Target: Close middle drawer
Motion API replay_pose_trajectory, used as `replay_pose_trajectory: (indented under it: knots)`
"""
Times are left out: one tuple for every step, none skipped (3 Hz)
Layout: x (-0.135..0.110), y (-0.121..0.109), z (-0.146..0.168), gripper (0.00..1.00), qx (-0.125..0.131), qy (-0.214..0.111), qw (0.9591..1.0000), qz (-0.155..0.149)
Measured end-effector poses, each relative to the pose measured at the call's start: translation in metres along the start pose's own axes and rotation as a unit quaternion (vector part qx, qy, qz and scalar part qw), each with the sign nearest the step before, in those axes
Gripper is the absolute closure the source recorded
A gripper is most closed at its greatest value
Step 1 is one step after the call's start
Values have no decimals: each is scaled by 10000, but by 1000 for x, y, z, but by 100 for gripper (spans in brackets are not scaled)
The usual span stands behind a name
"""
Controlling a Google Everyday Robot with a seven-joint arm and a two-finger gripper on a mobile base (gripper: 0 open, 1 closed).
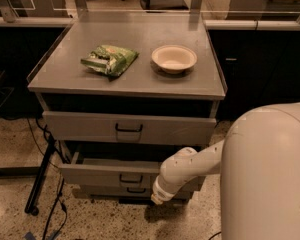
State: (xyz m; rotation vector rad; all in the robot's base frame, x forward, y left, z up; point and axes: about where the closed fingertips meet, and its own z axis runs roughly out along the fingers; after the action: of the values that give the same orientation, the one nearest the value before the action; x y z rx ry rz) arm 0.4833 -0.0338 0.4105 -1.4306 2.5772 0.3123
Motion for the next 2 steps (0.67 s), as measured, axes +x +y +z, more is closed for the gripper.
replay_pose_trajectory:
  knots:
    - [-12,-12,-1,100,231,-88,9997,-26]
    - [-23,-34,2,100,491,-10,9988,-13]
